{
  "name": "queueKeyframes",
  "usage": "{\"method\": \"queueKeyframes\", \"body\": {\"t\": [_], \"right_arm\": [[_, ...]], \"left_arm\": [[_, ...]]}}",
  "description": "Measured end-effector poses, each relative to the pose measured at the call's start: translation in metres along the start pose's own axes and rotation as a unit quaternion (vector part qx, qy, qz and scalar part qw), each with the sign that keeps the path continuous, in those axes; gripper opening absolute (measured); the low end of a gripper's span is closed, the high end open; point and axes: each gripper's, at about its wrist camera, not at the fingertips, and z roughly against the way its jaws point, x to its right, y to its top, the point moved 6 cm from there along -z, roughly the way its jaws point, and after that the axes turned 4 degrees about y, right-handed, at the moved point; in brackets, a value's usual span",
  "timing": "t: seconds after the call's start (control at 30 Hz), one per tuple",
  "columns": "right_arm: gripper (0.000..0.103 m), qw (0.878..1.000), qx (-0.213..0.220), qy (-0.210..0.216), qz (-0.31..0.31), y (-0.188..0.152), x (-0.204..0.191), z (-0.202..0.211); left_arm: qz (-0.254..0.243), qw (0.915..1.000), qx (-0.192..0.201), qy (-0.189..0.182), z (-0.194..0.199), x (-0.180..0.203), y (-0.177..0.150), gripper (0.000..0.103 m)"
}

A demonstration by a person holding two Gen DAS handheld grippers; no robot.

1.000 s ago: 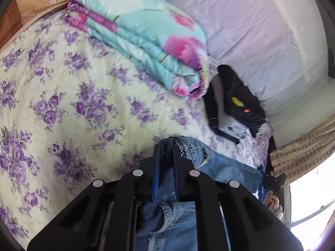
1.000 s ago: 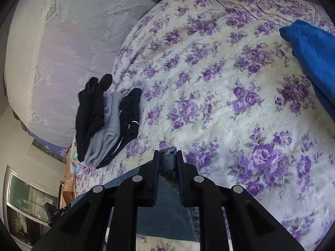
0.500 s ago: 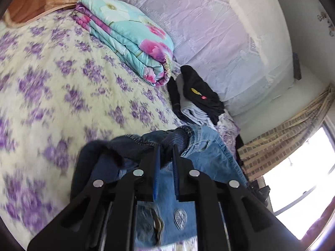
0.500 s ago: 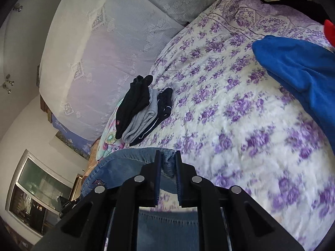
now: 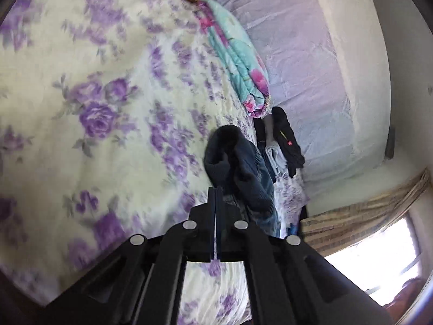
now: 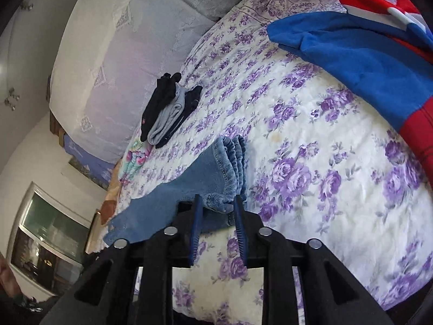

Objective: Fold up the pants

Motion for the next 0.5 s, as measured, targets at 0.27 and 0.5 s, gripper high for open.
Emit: {"method": "queueKeyframes", "body": {"t": [0.27,0.5], "right_arm": [[0.043,0.979,-0.014,0.118,-0.168,-0.031,-0.013,-0.019],[0.063,0.961,-0.009,0.075,-0.268,-0.041,-0.011,-0.065]], "left_arm": [[-0.15,0.9876,-0.042,0.019,-0.03,0.105,-0.042,0.027],[-0.207,0.9726,-0.094,0.049,-0.12,0.148,-0.063,0.042]]}}
